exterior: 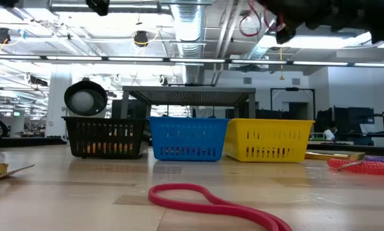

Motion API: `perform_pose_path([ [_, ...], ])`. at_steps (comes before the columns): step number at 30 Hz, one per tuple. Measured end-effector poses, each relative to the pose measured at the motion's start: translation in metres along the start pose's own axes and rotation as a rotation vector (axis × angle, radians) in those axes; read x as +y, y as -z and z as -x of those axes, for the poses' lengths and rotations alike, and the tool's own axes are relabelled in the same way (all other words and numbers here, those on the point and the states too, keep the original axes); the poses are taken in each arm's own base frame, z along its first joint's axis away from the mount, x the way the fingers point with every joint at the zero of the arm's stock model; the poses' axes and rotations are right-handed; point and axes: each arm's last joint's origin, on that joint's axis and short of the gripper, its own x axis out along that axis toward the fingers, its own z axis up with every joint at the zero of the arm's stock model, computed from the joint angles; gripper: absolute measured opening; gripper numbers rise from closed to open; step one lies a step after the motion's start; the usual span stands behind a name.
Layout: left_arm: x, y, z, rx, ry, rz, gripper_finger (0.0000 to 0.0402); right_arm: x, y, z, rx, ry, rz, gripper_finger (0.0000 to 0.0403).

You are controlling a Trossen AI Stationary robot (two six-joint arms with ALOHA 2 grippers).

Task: Pick & Place Office Desk Supplies
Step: Put the red rubber band into the blue basket

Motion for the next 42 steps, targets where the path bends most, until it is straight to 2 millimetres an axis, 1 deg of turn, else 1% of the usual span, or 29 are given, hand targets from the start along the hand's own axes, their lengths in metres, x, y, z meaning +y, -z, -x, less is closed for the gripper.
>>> perform_pose_path([
  [2, 0.001, 0.008, 0.007, -0.022, 0.003, -0.002, 0.0171, -0.005, 0.002, 0.009, -0.069, 0.010, -0.008, 0.0000],
  [4, 0.001, 0.012, 0.008, -0.054, 0.009, 0.001, 0.0168, -0.007, 0.007, 0.019, -0.103, 0.001, -0.008, 0.0000],
  [7, 0.001, 0.020, 0.009, -0.059, 0.011, 0.001, 0.0166, -0.012, 0.013, 0.024, -0.134, 0.010, -0.011, 0.0000],
  [12, 0.002, 0.027, 0.008, -0.052, 0.003, -0.020, 0.0164, -0.022, 0.025, 0.016, -0.092, 0.043, -0.033, 0.0000],
  [18, 0.002, 0.028, 0.009, -0.052, 0.002, -0.020, 0.0163, -0.037, 0.042, -0.001, -0.060, 0.085, -0.062, 0.0000],
  [24, 0.002, 0.029, 0.008, -0.039, 0.002, -0.022, 0.0163, -0.050, 0.058, -0.031, -0.008, 0.079, -0.101, 0.0000],
  [31, 0.002, 0.030, 0.008, -0.032, 0.003, -0.023, 0.0163, -0.054, 0.071, -0.068, 0.075, 0.071, -0.114, 0.0000],
  [36, 0.002, 0.030, 0.008, -0.027, 0.003, -0.023, 0.0163, -0.056, 0.076, -0.087, 0.186, 0.076, -0.121, 0.0000],
  [42, 0.002, 0.031, 0.008, -0.017, 0.002, -0.024, 0.0163, -0.057, 0.073, -0.107, 0.324, 0.082, -0.136, 0.0000],
])
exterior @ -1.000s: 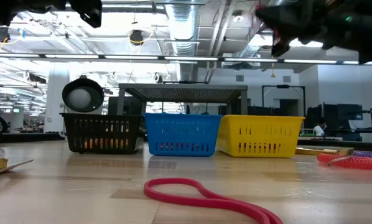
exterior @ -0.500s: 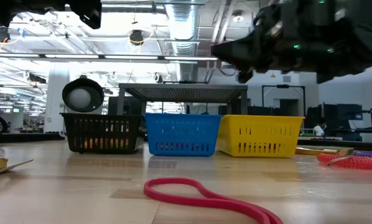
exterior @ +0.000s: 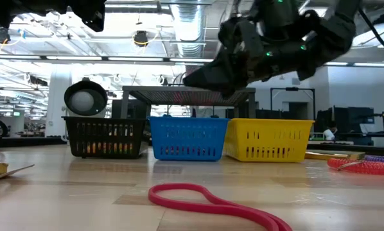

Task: Pick & Place Office Desk Supplies
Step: Put the red rubber band into the blue basket

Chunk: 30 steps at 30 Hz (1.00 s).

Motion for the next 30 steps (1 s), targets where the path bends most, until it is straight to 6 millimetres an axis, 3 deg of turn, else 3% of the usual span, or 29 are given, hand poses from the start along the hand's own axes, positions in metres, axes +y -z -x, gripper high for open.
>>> perform_pose_path([
  [6, 0.0000, 0.0001, 0.0000, 0.001, 0.000, 0.000, 0.0163, 0.0001, -0.0033, -0.0087, 0.149, 0.018, -0.005, 0.0000],
  [30, 0.0004, -0.0001, 0.0000, 0.000, -0.011, -0.007, 0.0163, 0.0025, -0.0023, -0.0116, 0.277, 0.026, -0.027, 0.0000],
])
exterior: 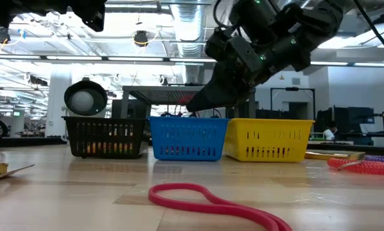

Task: Pick & Place Office Desk Supplies
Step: Put the red rubber band into the blue basket

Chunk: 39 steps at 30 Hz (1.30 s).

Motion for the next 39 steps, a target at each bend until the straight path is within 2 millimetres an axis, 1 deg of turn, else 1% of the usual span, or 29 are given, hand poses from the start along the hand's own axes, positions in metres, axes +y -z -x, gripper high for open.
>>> perform_pose_path([
  [4, 0.001, 0.000, 0.000, 0.001, -0.016, -0.001, 0.0163, 0.000, -0.007, -0.001, 0.053, 0.008, 0.023, 0.0000],
  [8, 0.000, 0.000, 0.000, 0.001, -0.017, -0.001, 0.0163, -0.002, -0.011, -0.001, 0.056, 0.014, 0.029, 0.0000],
  [17, 0.001, 0.000, 0.000, 0.001, -0.022, -0.002, 0.0163, -0.002, -0.009, -0.002, 0.075, -0.006, 0.032, 0.0000],
  [20, 0.001, 0.000, 0.000, 0.001, -0.022, -0.002, 0.0163, -0.002, -0.003, -0.010, 0.112, -0.011, 0.031, 0.0000],
  [25, 0.001, 0.000, 0.000, 0.002, -0.021, -0.001, 0.0163, -0.003, 0.001, -0.040, 0.173, -0.053, 0.034, 0.0000],
  [27, 0.001, 0.000, 0.000, 0.005, -0.021, -0.002, 0.0163, -0.004, 0.004, -0.048, 0.207, -0.049, 0.032, 0.0003],
  [28, 0.001, 0.000, 0.000, 0.005, -0.021, -0.002, 0.0163, -0.005, 0.001, -0.052, 0.200, -0.049, 0.032, 0.0005],
  [34, 0.001, 0.001, 0.000, 0.013, -0.020, 0.000, 0.0163, -0.005, -0.002, -0.055, 0.222, -0.051, 0.049, 0.0025],
  [39, 0.001, 0.001, 0.000, 0.015, -0.020, -0.001, 0.0163, -0.002, -0.010, -0.049, 0.203, -0.089, 0.060, 0.0049],
])
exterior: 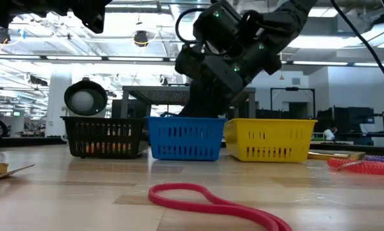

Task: Pick & Place Office Desk Supplies
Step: Put the red rubber band into the blue basket

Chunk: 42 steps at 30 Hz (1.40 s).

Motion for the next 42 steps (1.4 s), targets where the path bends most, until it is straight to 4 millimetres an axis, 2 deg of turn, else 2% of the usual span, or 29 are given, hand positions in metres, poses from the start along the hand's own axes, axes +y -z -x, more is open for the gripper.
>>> perform_pose_path([
  [4, 0.000, 0.000, 0.000, 0.000, 0.001, -0.001, 0.0163, 0.001, 0.000, 0.001, 0.000, -0.028, 0.000, 0.0081],
  [9, 0.000, 0.000, 0.000, 0.000, 0.002, -0.001, 0.0163, 0.001, -0.001, 0.002, 0.003, -0.042, -0.001, 0.0145],
  [13, 0.000, 0.000, 0.000, 0.001, 0.004, -0.001, 0.0163, 0.001, -0.005, 0.007, -0.006, -0.039, -0.001, 0.0194],
  [17, 0.000, 0.000, 0.000, 0.001, 0.004, -0.001, 0.0163, -0.001, -0.008, 0.014, -0.007, -0.032, -0.007, 0.0224],
  [23, 0.000, 0.001, 0.000, 0.007, 0.004, 0.000, 0.0163, -0.003, -0.006, 0.018, 0.041, 0.015, -0.013, 0.0234],
  [33, 0.000, 0.001, 0.000, 0.009, -0.001, 0.000, 0.0163, 0.014, -0.028, 0.025, 0.125, 0.166, 0.122, 0.0234],
  [42, 0.000, 0.001, 0.000, 0.009, 0.000, 0.000, 0.0163, 0.025, -0.032, 0.030, 0.217, 0.250, 0.182, 0.0234],
])
